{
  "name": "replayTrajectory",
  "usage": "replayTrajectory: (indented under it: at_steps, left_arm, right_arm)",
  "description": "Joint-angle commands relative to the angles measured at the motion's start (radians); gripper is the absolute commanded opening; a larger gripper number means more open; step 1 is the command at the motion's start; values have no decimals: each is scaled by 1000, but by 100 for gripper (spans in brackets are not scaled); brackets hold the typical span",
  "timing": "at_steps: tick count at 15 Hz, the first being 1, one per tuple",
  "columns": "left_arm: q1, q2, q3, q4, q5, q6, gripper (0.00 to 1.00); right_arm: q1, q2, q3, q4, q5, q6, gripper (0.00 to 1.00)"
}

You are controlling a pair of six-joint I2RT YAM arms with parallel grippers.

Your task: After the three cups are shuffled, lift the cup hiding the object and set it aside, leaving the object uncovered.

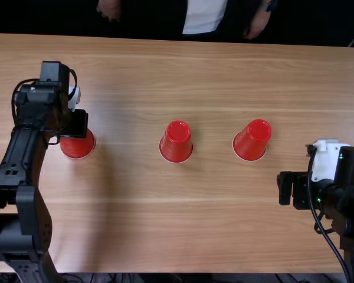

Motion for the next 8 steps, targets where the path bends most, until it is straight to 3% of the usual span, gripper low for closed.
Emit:
replayTrajectory:
  at_steps: [1, 4, 6, 8]
  left_arm:
    - [-7, -112, 26, -3, 7, -21, 18]
    - [-1, -224, 24, -5, 16, -56, 18]
    - [4, -284, 16, -5, 4, -57, 21]
    - [105, -336, 10, -5, 2, -67, 23]
  right_arm:
    - [-11, -22, -10, 6, 4, 2, 100]
    - [-11, -22, -21, 8, 4, 2, 100]
    - [-11, -22, -27, 8, 4, 2, 100]
    - [-11, -22, -32, 8, 4, 2, 100]
